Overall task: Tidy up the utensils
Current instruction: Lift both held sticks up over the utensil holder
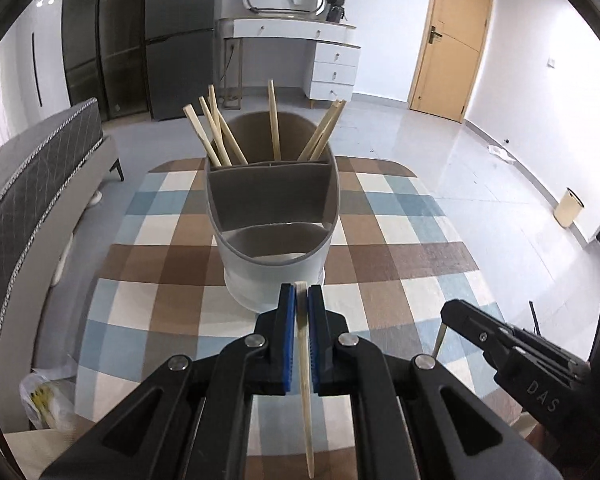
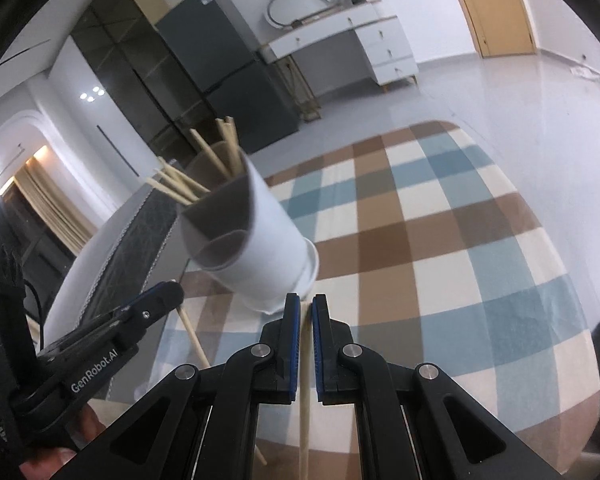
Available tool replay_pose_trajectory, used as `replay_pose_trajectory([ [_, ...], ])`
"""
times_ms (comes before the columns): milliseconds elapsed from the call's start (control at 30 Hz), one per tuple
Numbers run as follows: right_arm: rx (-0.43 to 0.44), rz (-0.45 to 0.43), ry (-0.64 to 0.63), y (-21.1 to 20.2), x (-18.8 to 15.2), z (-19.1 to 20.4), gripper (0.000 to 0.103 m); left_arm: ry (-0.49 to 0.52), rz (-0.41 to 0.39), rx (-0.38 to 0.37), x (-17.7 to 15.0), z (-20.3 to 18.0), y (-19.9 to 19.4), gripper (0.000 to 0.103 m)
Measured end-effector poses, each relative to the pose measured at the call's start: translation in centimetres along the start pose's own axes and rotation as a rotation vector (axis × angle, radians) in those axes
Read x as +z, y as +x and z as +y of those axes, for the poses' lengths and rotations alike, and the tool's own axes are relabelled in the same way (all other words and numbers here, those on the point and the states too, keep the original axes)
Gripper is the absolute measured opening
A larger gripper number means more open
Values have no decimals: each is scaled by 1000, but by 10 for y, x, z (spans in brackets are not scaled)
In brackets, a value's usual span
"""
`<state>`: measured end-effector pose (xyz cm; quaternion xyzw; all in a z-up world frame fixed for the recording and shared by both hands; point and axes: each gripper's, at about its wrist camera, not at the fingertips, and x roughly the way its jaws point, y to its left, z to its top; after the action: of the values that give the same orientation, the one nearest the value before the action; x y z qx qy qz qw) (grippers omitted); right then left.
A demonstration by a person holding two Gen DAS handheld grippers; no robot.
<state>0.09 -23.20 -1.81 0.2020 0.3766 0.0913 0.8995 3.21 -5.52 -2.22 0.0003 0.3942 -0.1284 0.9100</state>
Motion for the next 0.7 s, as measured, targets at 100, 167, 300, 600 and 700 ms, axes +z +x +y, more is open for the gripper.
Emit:
replay_pose_trajectory([
  [100, -6, -33, -28, -8, -3, 11, 5, 10, 4, 11, 0, 0, 2, 2],
  [167, -55, -64, -78, -12, -5, 22, 5, 42, 0, 72, -2, 0, 1, 2],
  [300, -68, -76, -143, -13, -10, 38, 5, 34, 3, 54, -7, 11, 0, 2],
  [600, -50, -128, -101, -27, -8, 41, 5, 11, -8, 38, -4, 27, -20, 2],
  [700, -78, -147, -151, -30, -10, 50, 5, 8, 4, 41, -3, 32, -23, 2],
])
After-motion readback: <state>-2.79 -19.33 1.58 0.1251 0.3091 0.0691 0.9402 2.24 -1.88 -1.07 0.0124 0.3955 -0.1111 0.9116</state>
